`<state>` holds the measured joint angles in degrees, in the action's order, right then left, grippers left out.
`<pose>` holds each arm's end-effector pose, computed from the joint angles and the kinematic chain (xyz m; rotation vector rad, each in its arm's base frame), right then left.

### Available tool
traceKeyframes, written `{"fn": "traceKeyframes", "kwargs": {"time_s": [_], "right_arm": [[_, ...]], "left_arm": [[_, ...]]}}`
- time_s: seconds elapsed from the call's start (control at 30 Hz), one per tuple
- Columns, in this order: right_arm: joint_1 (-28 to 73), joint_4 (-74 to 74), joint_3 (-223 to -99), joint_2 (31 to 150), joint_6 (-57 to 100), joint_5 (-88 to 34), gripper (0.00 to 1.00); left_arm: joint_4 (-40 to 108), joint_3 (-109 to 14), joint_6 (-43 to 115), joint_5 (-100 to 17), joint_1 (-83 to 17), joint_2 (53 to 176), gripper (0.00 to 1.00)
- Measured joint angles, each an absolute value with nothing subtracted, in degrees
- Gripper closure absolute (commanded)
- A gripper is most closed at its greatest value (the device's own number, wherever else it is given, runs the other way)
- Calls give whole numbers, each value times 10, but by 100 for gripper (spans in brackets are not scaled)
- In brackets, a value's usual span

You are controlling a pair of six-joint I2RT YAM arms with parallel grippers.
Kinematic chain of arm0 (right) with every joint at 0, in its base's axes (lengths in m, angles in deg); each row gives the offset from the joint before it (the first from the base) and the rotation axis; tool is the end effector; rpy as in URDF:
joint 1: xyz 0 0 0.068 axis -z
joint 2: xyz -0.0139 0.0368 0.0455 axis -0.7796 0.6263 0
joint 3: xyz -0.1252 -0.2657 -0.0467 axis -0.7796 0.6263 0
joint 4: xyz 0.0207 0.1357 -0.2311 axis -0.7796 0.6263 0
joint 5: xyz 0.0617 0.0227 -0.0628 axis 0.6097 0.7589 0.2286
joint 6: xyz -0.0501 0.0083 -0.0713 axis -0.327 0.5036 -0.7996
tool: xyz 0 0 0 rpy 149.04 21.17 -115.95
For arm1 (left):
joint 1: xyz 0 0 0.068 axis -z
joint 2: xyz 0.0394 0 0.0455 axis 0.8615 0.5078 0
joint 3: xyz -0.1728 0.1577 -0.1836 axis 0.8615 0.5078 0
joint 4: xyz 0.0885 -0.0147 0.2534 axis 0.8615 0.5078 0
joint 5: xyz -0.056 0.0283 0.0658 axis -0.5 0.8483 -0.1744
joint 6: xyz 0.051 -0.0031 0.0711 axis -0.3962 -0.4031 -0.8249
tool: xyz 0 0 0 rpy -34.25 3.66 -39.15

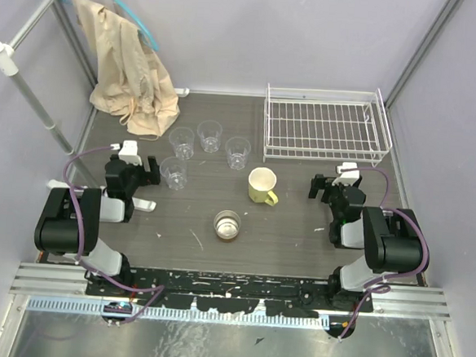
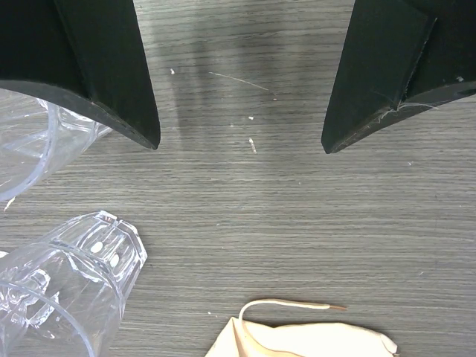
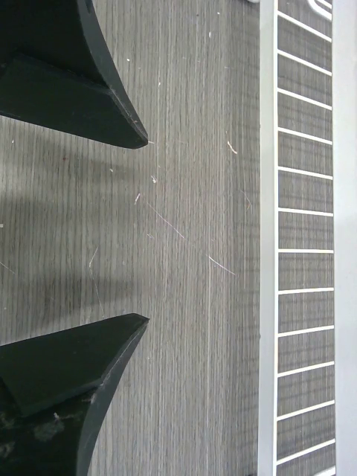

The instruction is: Load the cups into the dish rack

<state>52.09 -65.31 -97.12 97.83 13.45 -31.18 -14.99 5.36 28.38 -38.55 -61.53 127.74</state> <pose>0.2766 0.0007 0.1382 -0.0495 1.7825 0.0307 0.3012 0.0034 0.1406 -0.0332 1.8859 -0.1122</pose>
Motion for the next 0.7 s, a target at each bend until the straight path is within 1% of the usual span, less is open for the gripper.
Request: {"fn": "traceKeyframes", "kwargs": {"time_s": [0.47,0.6,0.7], "right_arm": [[521,-653,-971,978,134,-312,0],[521,-651,-971,977,142,-332,0],[521,-624,-971,943,151,-355,0]], "left_arm": [[-150,54,284,-385,-615,1277,2],[-150,54,284,-385,-615,1277,2],[-131,51,287,-382,-615,1268,2]]}}
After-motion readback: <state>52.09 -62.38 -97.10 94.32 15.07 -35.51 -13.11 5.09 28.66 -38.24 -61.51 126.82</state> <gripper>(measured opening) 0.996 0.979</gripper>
